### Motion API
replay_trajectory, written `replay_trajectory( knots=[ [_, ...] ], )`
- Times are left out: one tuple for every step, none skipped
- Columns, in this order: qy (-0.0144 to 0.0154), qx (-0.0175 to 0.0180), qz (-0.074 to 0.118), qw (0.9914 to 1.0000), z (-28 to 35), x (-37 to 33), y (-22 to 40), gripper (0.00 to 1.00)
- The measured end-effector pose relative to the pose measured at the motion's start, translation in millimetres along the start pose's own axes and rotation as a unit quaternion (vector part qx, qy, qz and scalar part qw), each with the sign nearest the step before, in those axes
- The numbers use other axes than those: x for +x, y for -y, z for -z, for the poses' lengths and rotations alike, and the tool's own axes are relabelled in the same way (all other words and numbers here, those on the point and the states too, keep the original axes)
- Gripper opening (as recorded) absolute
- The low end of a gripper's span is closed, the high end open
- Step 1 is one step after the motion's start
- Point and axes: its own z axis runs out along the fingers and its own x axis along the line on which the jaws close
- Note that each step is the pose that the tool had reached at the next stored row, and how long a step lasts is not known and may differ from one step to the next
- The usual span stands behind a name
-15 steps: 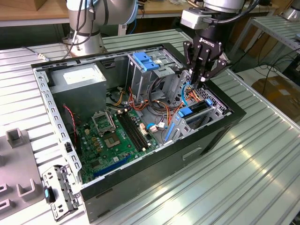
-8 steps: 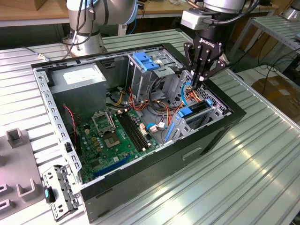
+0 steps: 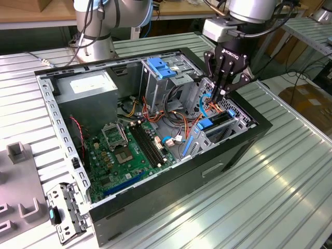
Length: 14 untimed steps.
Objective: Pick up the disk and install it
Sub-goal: 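Insert the second disk wire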
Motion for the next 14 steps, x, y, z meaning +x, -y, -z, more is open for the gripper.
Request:
replay_trajectory(
  knots=[
    [0.001, 0.0003, 0.001, 1.0, -1.4, 0.7, -1.0, 0.16],
    [0.0013, 0.0006, 0.003, 0.99999, -3.0, 1.5, -2.2, 0.16],
    [0.0012, 0.0009, 0.004, 0.99999, -4.3, 2.3, -3.3, 0.16],
    [0.0023, 0.002, 0.005, 0.99998, -6.1, 4.2, -5.0, 0.16],
    [0.0048, 0.0038, 0.005, 0.99997, -7.7, 6.9, -5.8, 0.16],
    [0.0062, 0.0052, 0.005, 0.99995, -8.5, 9.1, -6.0, 0.16],
    [0.0076, 0.0069, 0.006, 0.99993, -9.2, 11.7, -6.5, 0.16],
    [0.0091, 0.0096, 0.006, 0.9999, -10.3, 14.9, -7.2, 0.16],
    [0.0101, 0.0117, 0.006, 0.99986, -11.3, 16.7, -7.8, 0.16],
    [0.0107, 0.013, 0.006, 0.99984, -11.8, 17.9, -8.2, 0.16],
    [0.0119, 0.0152, 0.006, 0.9998, -13.0, 19.9, -8.9, 0.16],
    [0.0127, 0.0169, 0.006, 0.99976, -14.2, 21.6, -9.7, 0.16],
    [0.0144, 0.0204, 0.007, 0.99966, -16.3, 24.8, -11.1, 0.16],
    [0.0153, 0.0222, 0.007, 0.99961, -17.2, 26.3, -11.8, 0.16]
  ],
)
